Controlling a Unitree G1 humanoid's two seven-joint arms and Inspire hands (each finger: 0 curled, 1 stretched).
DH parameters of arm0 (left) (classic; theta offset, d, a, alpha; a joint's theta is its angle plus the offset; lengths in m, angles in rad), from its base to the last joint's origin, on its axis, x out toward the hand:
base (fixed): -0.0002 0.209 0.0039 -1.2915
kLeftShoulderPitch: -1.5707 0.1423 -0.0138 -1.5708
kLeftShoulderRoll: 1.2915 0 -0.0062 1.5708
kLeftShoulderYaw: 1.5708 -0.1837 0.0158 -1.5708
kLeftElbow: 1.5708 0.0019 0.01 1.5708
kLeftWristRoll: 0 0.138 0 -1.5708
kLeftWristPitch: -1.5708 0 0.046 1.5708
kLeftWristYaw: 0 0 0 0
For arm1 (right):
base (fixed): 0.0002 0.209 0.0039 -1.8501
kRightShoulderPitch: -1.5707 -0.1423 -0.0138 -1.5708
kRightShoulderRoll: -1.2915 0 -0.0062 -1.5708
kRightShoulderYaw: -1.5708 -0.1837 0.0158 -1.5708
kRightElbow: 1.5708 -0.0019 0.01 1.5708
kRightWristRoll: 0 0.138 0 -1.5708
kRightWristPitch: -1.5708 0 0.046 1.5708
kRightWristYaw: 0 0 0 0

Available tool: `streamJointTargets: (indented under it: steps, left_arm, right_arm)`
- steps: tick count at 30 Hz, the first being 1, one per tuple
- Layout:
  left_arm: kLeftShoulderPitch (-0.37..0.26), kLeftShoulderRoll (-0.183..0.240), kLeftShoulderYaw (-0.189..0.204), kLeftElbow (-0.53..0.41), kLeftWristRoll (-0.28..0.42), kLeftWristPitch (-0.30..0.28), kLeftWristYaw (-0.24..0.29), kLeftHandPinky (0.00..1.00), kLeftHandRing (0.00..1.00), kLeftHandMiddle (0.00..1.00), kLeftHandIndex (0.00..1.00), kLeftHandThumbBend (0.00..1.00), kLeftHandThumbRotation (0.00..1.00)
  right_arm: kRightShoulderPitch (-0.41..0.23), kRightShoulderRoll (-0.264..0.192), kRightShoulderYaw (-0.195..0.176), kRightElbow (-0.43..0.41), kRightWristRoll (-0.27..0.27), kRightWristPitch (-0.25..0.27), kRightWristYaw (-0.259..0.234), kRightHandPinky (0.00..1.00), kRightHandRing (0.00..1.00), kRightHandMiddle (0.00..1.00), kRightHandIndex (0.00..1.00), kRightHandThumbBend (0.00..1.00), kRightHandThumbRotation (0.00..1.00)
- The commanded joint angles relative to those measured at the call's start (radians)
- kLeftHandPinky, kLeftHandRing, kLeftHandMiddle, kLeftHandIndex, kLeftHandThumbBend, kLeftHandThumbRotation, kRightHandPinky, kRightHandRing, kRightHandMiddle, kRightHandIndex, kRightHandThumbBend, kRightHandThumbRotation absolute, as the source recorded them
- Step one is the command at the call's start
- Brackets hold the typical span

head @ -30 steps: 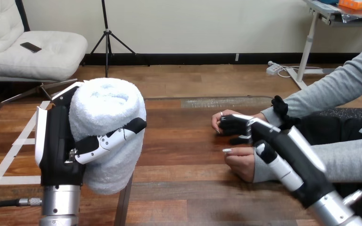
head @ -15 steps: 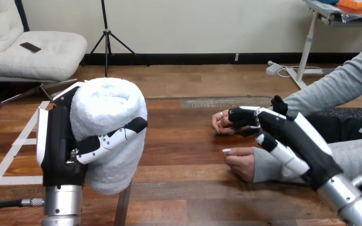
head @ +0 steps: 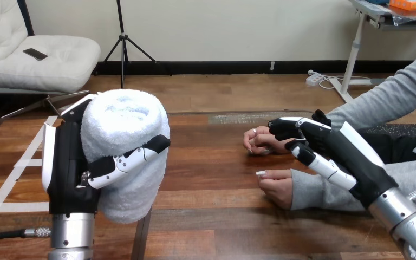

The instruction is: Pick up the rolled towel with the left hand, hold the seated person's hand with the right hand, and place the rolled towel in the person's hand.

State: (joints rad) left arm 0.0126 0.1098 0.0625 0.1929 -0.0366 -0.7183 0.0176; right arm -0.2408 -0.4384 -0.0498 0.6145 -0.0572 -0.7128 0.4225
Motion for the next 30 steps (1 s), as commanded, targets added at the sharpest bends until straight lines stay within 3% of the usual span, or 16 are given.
streamJointTargets:
  steps: [1, 6, 16, 30]
  left_arm:
    - [-0.069, 0.0, 0.02, -0.023, -0.005, -0.029, -0.004, 0.27, 0.32, 0.38, 0.42, 0.63, 0.0]
    - [-0.067, -0.002, 0.021, -0.025, -0.005, -0.027, -0.003, 0.27, 0.32, 0.38, 0.42, 0.64, 0.0]
    - [-0.064, -0.001, 0.022, -0.019, -0.018, -0.03, -0.01, 0.28, 0.32, 0.38, 0.42, 0.64, 0.0]
    - [-0.064, 0.001, 0.031, -0.01, -0.021, -0.047, -0.031, 0.28, 0.32, 0.39, 0.43, 0.64, 0.0]
  right_arm:
    - [-0.111, -0.032, -0.003, 0.06, -0.02, -0.026, -0.025, 0.74, 0.8, 0.81, 0.81, 0.71, 0.9]
    - [-0.143, -0.043, 0.001, 0.116, -0.04, -0.034, -0.03, 0.75, 0.81, 0.82, 0.82, 0.74, 0.88]
    - [-0.208, -0.086, 0.031, 0.214, -0.139, -0.031, -0.081, 0.76, 0.83, 0.84, 0.84, 0.81, 0.86]
    - [-0.28, -0.133, 0.083, 0.331, -0.253, -0.033, -0.14, 0.78, 0.86, 0.87, 0.86, 0.8, 0.77]
